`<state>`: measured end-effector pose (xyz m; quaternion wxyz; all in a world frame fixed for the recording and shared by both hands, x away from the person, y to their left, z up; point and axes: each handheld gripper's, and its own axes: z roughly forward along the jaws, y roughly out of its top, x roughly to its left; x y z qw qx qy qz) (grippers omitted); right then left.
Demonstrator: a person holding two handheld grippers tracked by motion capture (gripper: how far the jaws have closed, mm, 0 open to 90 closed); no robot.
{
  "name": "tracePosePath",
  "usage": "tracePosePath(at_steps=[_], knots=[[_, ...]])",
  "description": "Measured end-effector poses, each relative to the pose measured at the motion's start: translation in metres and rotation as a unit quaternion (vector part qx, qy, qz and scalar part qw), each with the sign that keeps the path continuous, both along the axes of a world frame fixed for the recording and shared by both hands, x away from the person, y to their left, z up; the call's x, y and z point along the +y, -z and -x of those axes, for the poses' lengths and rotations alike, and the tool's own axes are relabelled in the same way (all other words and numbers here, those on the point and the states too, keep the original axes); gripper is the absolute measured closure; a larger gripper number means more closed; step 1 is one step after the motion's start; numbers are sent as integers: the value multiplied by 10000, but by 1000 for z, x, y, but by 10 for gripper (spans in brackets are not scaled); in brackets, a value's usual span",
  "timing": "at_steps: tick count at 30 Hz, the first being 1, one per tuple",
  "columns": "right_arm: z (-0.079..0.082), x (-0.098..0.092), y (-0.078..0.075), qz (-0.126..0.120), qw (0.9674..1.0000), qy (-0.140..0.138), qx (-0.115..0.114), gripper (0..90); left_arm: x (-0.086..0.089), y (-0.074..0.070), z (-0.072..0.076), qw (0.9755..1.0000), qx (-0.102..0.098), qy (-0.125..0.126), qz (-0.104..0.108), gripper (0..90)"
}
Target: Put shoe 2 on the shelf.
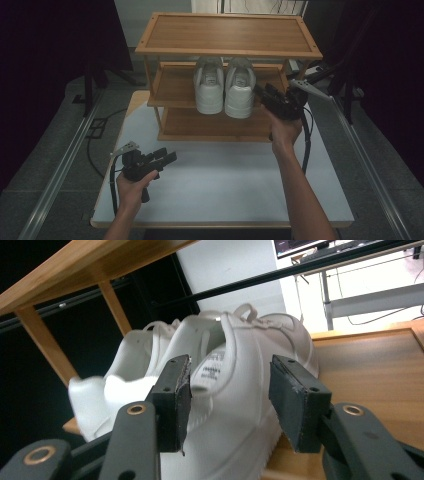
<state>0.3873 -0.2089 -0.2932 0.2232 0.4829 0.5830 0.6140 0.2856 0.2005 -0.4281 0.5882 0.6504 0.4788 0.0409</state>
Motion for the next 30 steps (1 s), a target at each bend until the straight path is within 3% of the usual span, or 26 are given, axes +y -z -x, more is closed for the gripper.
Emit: tracePosePath(at_steps=[15, 19, 23, 30], knots=[[42, -32, 43, 129, 9997, -212, 8, 509, -3, -1, 2, 10000, -6, 36, -21, 409], [57, -43, 60, 211, 9993, -302, -32, 508, -2, -2, 2, 10000, -21, 48, -33, 409], [74, -56, 85, 306, 9989, -357, 78, 506, -3, -3, 3, 10000, -28, 68, -44, 409], [88, -66, 108, 435, 9985, -333, 94, 506, -5, -4, 3, 9999, -39, 101, -58, 409]])
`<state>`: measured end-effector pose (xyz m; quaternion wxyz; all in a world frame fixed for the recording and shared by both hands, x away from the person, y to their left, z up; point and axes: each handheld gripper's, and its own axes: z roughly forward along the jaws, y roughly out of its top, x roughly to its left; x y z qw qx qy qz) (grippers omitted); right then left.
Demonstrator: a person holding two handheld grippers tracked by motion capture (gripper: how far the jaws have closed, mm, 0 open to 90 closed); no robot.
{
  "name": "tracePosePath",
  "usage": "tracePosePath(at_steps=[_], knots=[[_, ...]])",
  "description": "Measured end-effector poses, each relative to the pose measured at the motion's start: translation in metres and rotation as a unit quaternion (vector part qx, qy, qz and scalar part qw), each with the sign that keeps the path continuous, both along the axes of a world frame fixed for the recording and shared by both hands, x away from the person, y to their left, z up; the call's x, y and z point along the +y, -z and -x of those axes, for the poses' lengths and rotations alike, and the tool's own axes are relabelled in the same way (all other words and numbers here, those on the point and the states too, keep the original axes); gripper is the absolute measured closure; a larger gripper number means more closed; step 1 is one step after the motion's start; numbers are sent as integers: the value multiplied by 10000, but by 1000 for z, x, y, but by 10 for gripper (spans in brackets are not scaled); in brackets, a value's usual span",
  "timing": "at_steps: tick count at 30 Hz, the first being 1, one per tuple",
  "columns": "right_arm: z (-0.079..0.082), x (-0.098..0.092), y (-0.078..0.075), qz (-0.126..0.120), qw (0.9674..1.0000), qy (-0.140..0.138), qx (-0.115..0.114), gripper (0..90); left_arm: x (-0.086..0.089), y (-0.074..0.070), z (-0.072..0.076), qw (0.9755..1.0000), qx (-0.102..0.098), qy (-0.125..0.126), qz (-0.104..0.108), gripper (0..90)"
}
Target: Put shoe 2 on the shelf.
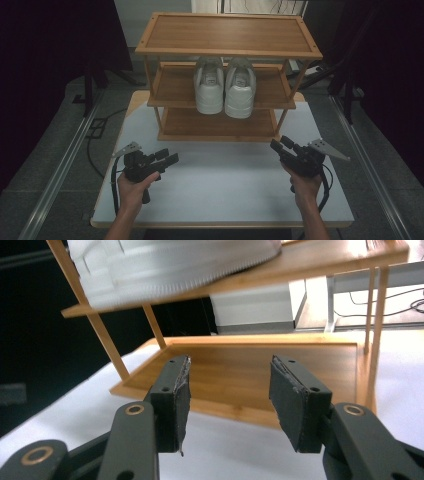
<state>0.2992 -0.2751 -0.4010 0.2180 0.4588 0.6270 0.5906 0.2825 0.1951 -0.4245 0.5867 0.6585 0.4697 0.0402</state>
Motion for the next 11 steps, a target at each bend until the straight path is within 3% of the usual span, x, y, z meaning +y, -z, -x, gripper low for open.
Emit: tracePosePath(at_steps=[11], knots=[[4, -2, 13, 76, 10000, -7, 39, 458, 1, -1, 0, 10000, -6, 23, -6, 407]])
